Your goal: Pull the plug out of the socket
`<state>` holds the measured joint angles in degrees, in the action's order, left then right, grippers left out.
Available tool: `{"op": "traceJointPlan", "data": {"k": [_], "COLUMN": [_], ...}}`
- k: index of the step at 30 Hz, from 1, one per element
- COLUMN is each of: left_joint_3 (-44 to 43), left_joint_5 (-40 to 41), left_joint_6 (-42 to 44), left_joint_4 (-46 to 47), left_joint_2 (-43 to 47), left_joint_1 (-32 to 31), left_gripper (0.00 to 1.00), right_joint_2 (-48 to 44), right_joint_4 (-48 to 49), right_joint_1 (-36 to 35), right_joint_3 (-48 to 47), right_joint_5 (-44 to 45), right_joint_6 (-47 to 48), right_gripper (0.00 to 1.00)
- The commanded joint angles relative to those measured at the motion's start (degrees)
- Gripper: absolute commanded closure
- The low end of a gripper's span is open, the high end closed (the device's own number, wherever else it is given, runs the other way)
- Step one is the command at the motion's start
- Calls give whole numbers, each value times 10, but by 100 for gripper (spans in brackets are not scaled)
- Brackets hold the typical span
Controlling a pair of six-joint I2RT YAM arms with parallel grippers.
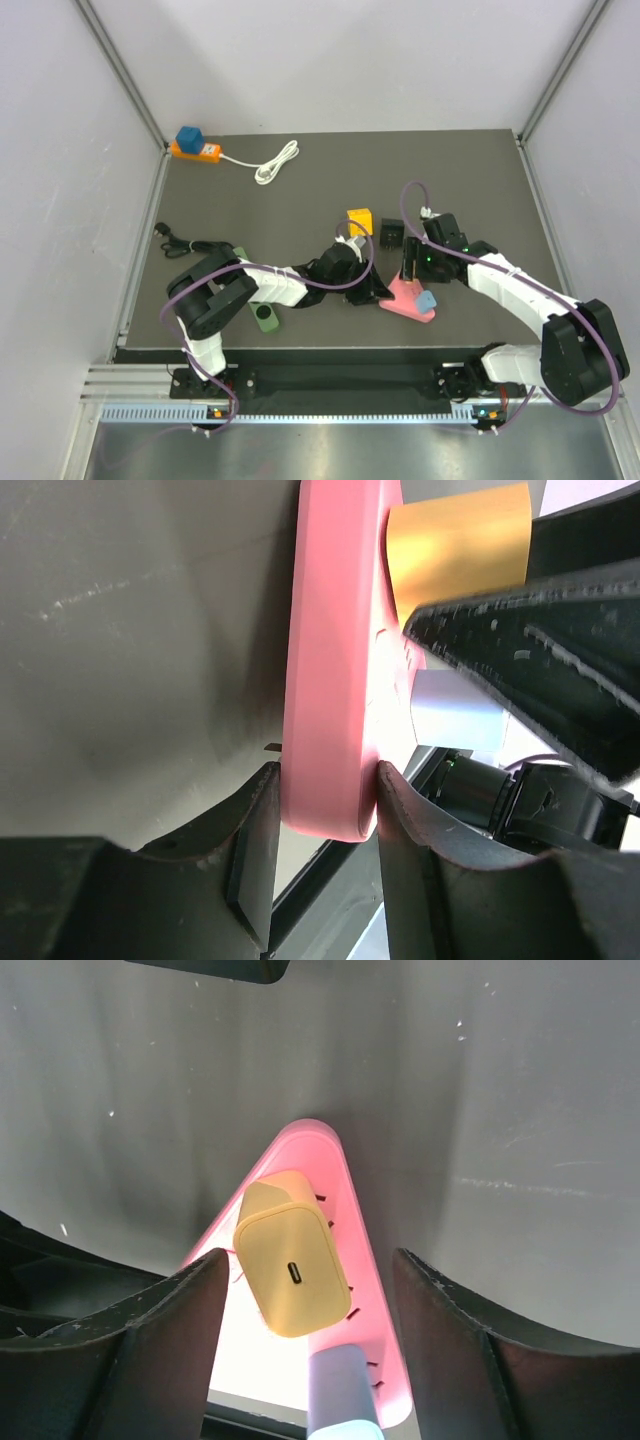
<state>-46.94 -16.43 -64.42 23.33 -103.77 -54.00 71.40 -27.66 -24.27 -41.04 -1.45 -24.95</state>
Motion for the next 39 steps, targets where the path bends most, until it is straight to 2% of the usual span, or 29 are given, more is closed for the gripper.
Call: {"op": "traceJointPlan", "data": {"k": [1, 6, 9, 10, 11, 15, 18, 22, 30, 39], "left_joint_3": [0, -3, -4, -5, -5, -8, -10, 1, 18, 37], "left_joint_5": [2, 5, 10, 16, 18, 39, 44, 37, 33, 32], "left_joint_6": [17, 21, 21, 21, 21, 22, 21, 7, 4, 3], "left_joint_4": [-45, -72, -87, -98, -104, -144, -160, -157, -145, -130], "left_joint_2": [-7, -6, -4, -4, -3, -6, -14, -22, -13, -1], "left_joint_1": [1, 1, 1, 1, 1, 1, 1, 1, 0, 0], "left_gripper": [100, 100, 100, 100, 100, 100, 100, 100, 100, 100], "right_joint_2": [0, 10, 18, 18, 15, -20, -37, -17, -16, -12], "right_joint_4": [17, 56, 66, 63, 62, 74, 77, 73, 24, 23], "right_joint_1": [-7, -13, -17, -18, -21, -22, -17, 11, 46, 103], "right_joint_3": [-21, -19, -24, -30, -32, -26, -30, -50, -71, -65], "right_joint_5": [24, 22, 24, 37, 44, 64, 25, -101, -117, -196], "right_joint_6": [25, 41, 52, 53, 54, 57, 64, 59, 65, 93], "right_gripper": [39, 52, 74, 94, 100, 100, 100, 100, 100, 100]}}
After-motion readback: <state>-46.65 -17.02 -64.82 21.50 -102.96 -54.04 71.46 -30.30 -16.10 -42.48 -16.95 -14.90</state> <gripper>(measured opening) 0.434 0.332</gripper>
